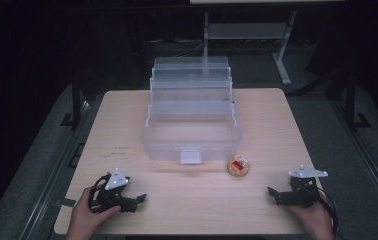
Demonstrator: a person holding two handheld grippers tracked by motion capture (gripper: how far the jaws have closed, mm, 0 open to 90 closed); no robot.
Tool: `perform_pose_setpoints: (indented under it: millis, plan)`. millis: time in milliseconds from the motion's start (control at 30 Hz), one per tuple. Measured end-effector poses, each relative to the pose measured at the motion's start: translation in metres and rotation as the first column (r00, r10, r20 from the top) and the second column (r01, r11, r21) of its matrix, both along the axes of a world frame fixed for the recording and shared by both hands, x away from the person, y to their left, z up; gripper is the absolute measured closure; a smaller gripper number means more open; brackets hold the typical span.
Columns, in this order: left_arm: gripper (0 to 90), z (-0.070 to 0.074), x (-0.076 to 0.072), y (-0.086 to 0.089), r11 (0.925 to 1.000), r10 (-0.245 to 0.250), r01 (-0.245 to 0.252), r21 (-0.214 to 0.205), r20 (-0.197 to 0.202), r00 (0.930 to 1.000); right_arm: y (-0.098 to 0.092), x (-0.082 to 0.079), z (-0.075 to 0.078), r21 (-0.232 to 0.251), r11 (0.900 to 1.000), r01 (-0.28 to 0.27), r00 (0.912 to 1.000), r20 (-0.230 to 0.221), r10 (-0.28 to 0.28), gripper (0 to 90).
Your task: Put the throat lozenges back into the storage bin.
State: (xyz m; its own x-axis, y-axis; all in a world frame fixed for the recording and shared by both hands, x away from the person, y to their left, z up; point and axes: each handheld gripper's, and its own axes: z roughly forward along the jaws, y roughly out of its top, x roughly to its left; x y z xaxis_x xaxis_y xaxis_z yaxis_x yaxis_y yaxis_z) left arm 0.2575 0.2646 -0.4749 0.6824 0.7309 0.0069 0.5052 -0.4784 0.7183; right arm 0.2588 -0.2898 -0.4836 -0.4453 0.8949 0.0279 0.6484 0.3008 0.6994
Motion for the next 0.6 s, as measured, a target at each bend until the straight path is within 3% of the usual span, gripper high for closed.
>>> perform_pose_setpoints:
  millis: [600]
  plan:
    - [10.8,0.0000,0.0000,0.0000,1.0000,0.000,0.000,0.000,0.000,1.0000,-0.0001,0.0019,0.0013,-0.006,0.9999,-0.013,0.9999,-0.011,0.013,0.9]
